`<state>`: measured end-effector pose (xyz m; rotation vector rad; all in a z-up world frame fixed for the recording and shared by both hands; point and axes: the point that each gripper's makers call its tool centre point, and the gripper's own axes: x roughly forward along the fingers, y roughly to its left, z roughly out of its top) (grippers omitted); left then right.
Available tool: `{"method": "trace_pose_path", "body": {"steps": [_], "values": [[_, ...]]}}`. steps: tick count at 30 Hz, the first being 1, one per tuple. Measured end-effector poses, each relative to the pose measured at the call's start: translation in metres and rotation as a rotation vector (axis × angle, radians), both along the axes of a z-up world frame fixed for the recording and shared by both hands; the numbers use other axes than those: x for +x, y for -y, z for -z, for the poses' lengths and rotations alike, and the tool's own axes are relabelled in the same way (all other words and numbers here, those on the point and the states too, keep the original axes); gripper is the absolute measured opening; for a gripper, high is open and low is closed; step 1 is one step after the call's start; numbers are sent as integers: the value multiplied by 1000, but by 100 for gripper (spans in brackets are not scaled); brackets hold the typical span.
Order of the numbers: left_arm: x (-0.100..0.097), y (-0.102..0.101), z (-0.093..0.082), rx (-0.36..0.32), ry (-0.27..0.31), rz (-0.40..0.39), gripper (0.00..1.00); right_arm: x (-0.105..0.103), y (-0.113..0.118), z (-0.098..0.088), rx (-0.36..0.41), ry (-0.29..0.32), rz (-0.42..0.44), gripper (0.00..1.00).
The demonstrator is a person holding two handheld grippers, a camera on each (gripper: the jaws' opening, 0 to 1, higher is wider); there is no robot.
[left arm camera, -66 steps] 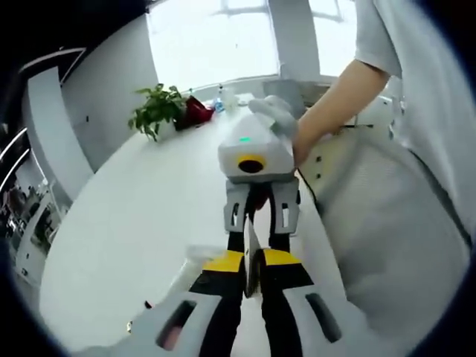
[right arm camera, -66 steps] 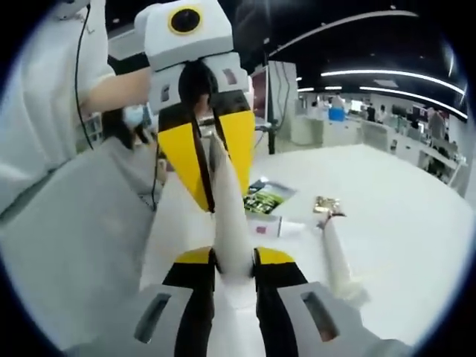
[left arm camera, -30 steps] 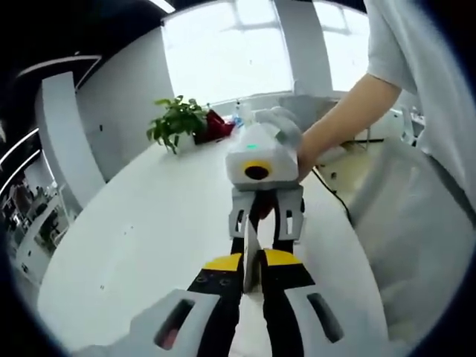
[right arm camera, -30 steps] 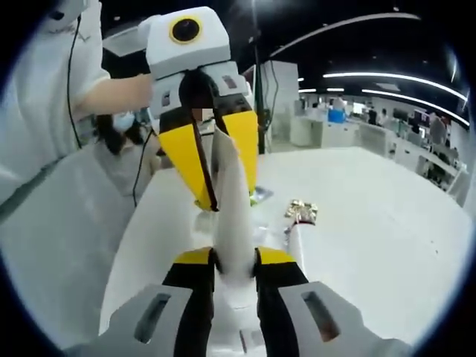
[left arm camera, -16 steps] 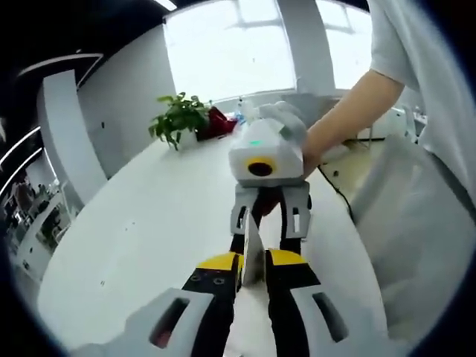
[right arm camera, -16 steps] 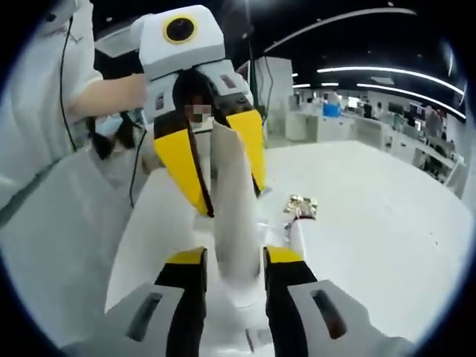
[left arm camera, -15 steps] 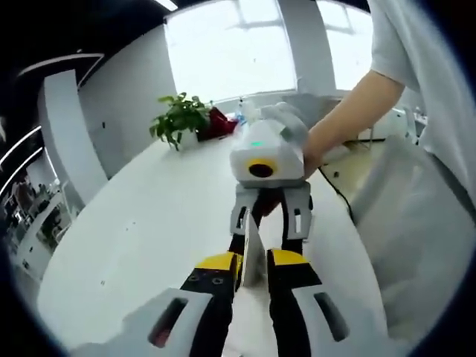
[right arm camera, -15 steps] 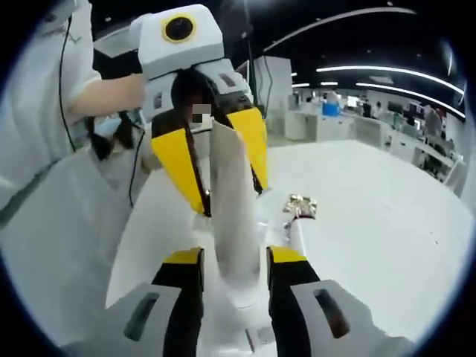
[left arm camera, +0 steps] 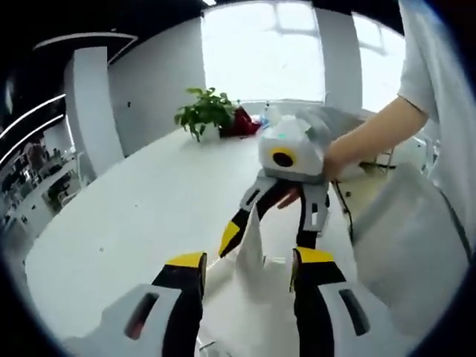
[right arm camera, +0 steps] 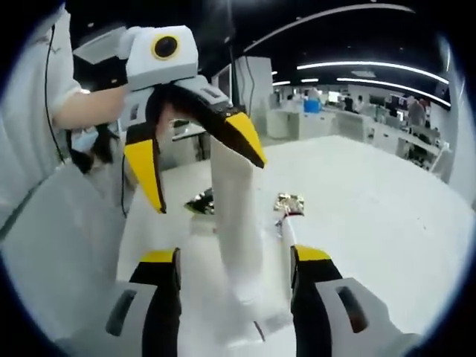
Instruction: Arrange the skincare products in the storage area until every visible bottle or jar stands upright without overlapping.
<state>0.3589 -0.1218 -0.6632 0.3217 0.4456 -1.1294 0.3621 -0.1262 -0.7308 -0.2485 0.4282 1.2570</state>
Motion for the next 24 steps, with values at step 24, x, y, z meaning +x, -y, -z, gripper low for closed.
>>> {"method": "trace_pose_path", "body": {"steps": [24], "values": [[-64, -54, 10, -84, -160, -262, 84, -40, 36, -22, 15, 13, 206, 94]]}}
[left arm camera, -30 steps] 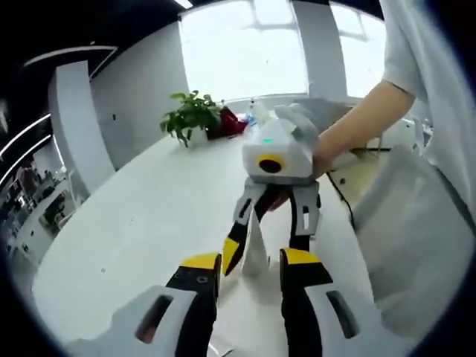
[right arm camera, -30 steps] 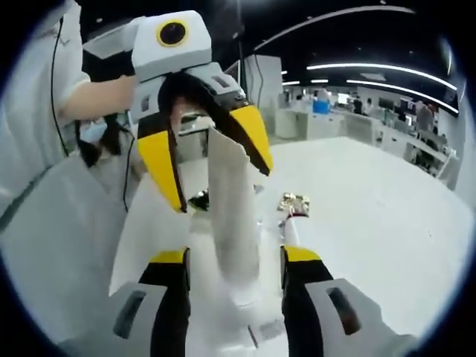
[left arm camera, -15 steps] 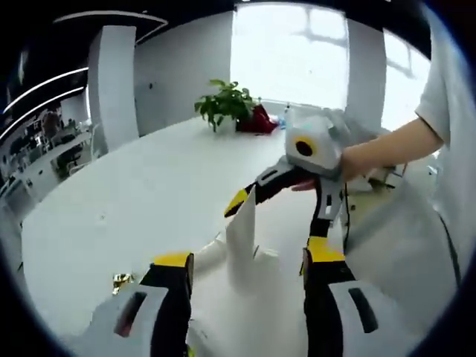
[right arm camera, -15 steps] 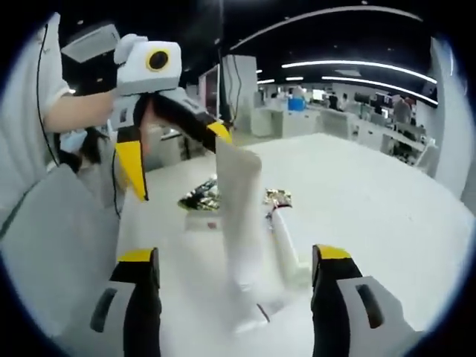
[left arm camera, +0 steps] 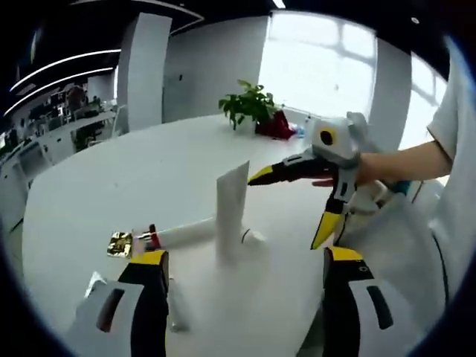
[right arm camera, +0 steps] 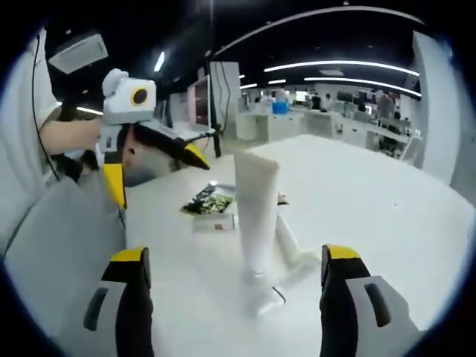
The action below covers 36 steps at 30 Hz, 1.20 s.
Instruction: Arrange the skincare products in the storage area until every visible bottle or jar stands upright without overlapping.
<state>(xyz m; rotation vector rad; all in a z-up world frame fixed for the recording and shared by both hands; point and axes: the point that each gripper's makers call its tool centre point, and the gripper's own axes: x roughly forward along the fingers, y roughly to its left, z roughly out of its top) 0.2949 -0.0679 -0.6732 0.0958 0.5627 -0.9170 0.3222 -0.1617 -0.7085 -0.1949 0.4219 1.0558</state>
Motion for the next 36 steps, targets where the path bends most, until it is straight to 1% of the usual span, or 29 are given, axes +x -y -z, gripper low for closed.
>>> {"method": "trace_pose_path", "body": {"steps": [3, 5, 8, 11, 14, 16, 18, 20, 21, 22, 23, 26, 29, 31, 34, 36], "values": [[-11, -8, 2, -3, -9, -40, 87, -9, 3, -3, 13, -4, 12, 95], [-18, -12, 2, -2, -11, -60, 91, -16, 5, -4, 20, -12, 22, 96], [-24, -18, 2, -2, -11, -77, 94, -23, 10, -3, 22, -29, 39, 96], [-31, -22, 1, 4, -5, -103, 97, -33, 13, -9, 39, -38, 64, 98], [-38, -25, -5, -14, 24, -118, 98, -38, 16, -14, 45, -38, 85, 99], [-42, -27, -6, -15, 22, -126, 99, -42, 19, -15, 42, -48, 104, 99], [-48, -31, -6, -10, 22, -140, 99, -47, 21, -18, 45, -44, 113, 99], [-54, -35, -4, -4, 18, -151, 99, -50, 22, -23, 91, -52, 132, 99], [-58, -37, -3, 1, 14, -158, 99, -50, 22, -29, 139, -41, 138, 99], [-60, -39, -3, 0, 12, -162, 99, -51, 23, -31, 151, -39, 148, 99], [-64, -41, -3, -1, 12, -170, 99, -57, 23, -32, 144, -40, 151, 99], [-72, -46, -1, 0, 7, -190, 99, -59, 26, -34, 152, -39, 162, 99], [-79, -52, 3, 1, 1, -210, 99, -67, 26, -39, 142, -38, 166, 99], [-84, -53, 2, -7, 1, -222, 99, -69, 29, -39, 140, -44, 169, 99], [-87, -55, -2, -22, 11, -241, 99, -75, 30, -42, 129, -43, 171, 99], [-90, -56, -2, -19, 17, -257, 99, -78, 32, -41, 127, -43, 174, 99]]}}
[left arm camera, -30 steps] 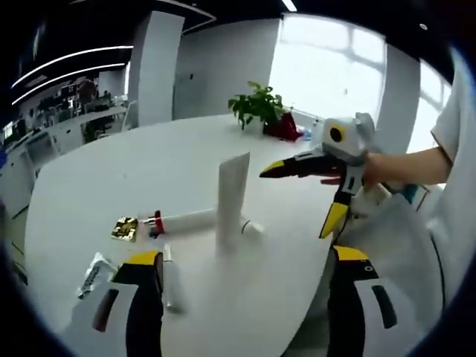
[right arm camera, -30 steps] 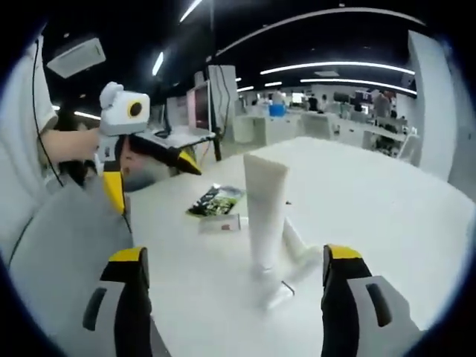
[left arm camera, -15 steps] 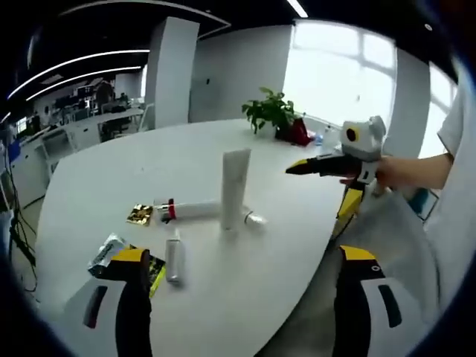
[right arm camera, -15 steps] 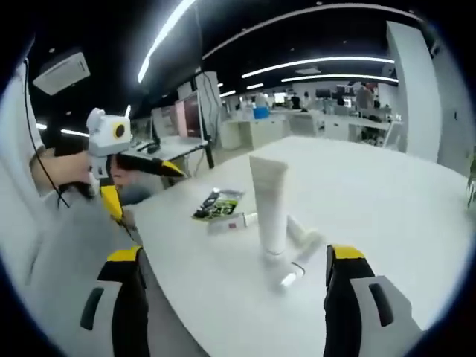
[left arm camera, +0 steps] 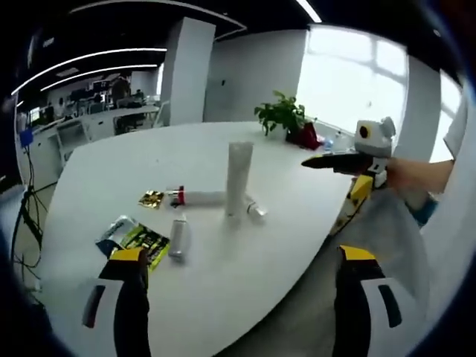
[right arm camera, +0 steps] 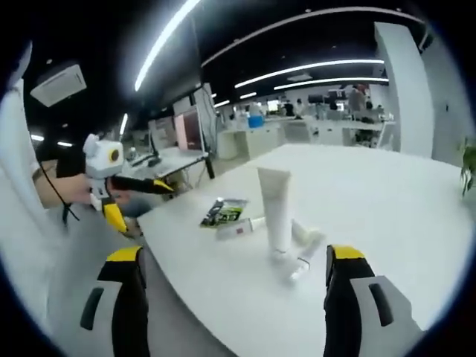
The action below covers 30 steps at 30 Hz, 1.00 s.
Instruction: Arrange the skincare products in the storage area until every visible bottle or jar stands upright without overlapping.
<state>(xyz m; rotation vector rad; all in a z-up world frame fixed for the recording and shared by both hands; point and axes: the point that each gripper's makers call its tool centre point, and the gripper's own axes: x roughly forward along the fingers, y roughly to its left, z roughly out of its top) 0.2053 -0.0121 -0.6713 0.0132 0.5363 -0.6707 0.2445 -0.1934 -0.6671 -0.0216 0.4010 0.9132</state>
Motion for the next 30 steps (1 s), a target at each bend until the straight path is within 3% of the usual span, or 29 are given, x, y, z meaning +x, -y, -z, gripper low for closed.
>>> {"method": "trace_pose_path", "body": {"steps": [7, 11, 15, 20, 30], "values": [[-6, -6, 1, 11, 12, -51, 99, -13, 7, -4, 5, 10, 21, 99], [-8, -4, -1, 9, 20, -50, 99, -10, 7, -11, 22, 33, 38, 99], [-10, 3, 2, 15, 27, -42, 99, -12, 7, -1, -17, 20, 29, 99], [-10, 2, 8, 40, 29, -34, 99, -11, 6, 1, -24, 20, 23, 98], [-6, 0, 6, 26, 25, -52, 97, -9, 9, 7, -51, -14, 34, 94]]}}
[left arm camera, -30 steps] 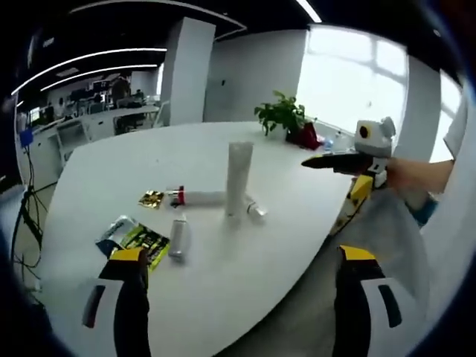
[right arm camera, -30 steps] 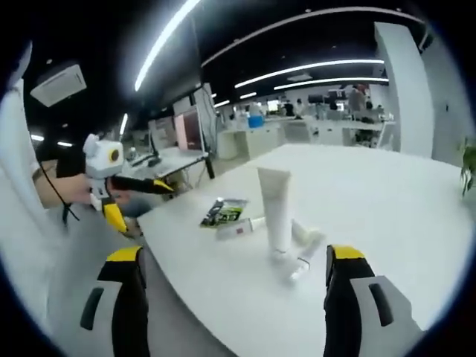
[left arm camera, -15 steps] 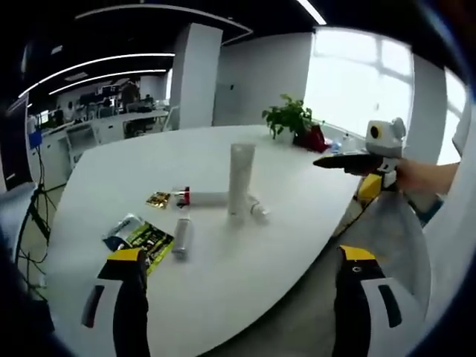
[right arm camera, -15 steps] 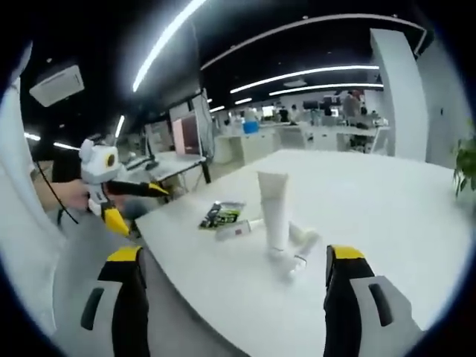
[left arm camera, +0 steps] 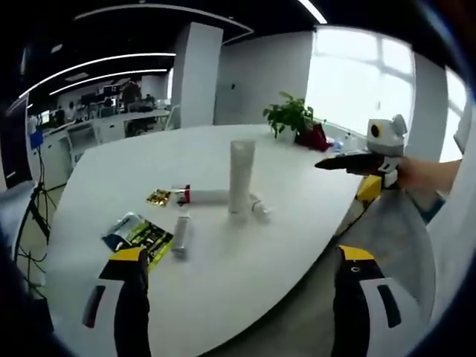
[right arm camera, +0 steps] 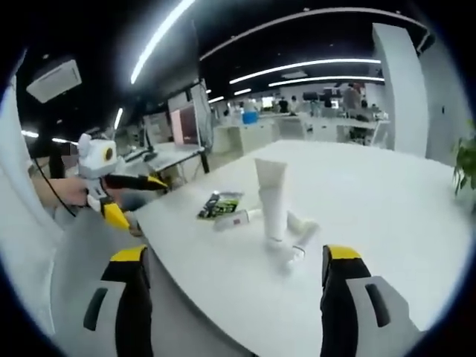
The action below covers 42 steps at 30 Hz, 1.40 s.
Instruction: Arrange the skincare products in the storage area until every visible bottle or jar stands upright without overlapping.
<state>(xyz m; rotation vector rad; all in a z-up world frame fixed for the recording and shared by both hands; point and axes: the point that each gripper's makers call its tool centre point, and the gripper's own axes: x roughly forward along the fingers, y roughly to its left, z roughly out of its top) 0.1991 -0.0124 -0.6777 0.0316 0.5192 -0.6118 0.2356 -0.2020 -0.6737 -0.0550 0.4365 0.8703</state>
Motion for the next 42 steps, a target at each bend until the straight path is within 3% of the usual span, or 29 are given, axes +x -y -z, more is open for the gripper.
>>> {"method": "trace_pose_path", "body": {"steps": [4, 7, 13, 24, 32, 35, 42], "values": [[2, 1, 2, 13, 3, 7, 97, 7, 3, 14, -90, -27, 1, 89], [5, 0, 6, 28, 4, 9, 96, 18, 5, 23, -115, -66, 32, 80], [6, -2, 10, 37, 6, 6, 95, 42, 1, 36, -136, -112, 72, 74], [11, -6, 15, 78, 47, -3, 90, 82, -5, 89, -250, -218, 139, 60], [14, -11, 13, 81, 60, -34, 87, 110, -5, 120, -384, -221, 185, 48], [14, -10, 14, 75, 58, -38, 86, 116, -9, 127, -400, -227, 188, 42], [16, -15, 13, 66, 55, -65, 85, 118, -9, 143, -470, -239, 203, 36]]}}
